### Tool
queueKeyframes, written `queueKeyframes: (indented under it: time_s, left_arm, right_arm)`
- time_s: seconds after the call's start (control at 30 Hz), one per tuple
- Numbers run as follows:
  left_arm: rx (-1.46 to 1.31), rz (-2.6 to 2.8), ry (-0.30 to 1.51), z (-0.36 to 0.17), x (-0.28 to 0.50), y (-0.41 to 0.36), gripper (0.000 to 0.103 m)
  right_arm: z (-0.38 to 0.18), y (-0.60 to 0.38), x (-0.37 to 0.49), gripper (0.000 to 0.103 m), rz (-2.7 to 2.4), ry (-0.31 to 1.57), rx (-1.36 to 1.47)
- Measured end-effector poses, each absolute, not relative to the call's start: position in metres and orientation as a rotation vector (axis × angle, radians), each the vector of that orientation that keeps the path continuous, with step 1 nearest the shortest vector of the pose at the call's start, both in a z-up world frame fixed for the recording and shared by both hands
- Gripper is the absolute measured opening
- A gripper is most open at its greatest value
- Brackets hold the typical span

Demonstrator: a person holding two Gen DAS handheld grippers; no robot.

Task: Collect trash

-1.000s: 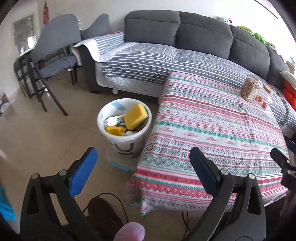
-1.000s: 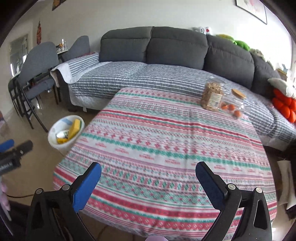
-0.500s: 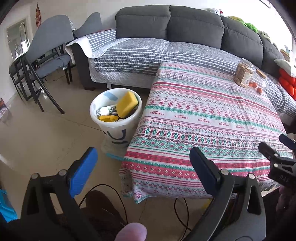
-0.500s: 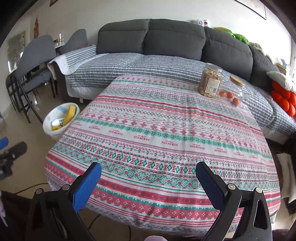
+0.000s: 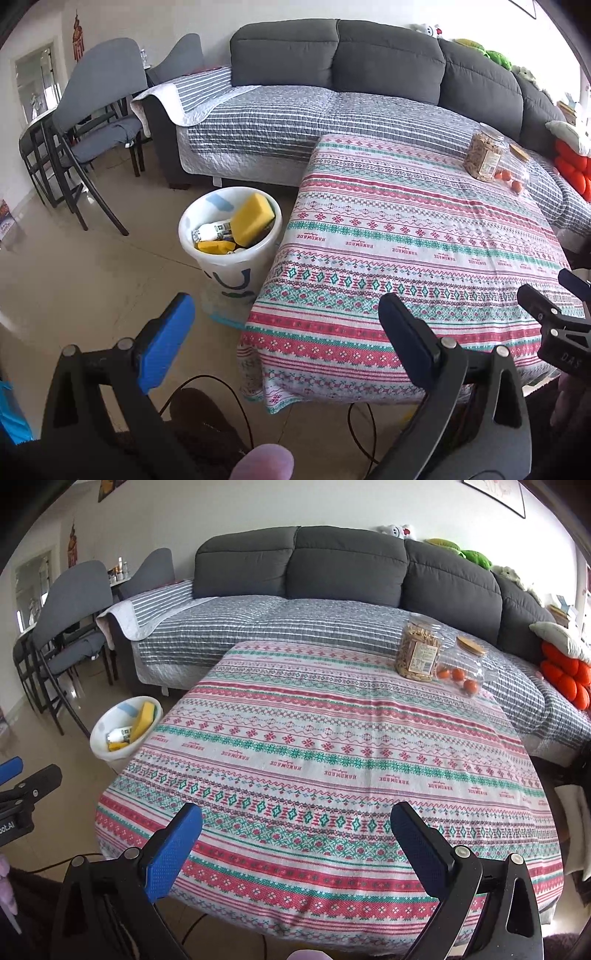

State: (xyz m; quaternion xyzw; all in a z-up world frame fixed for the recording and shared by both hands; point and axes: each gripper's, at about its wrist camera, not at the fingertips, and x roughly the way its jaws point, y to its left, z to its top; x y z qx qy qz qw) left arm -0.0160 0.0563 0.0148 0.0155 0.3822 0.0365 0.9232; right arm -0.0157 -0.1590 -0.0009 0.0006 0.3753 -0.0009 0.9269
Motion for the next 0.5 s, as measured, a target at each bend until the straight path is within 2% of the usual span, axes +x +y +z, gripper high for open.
queueKeyframes:
  time_s: [0.5]
  left_arm:
    - [0.034,0.037,0.779,0.0169,-0.0169,0.0534,0.099]
  right_arm:
    - [-0.0023,-0.1562,-0.015,0.103,-0.002,0.772,-0.004]
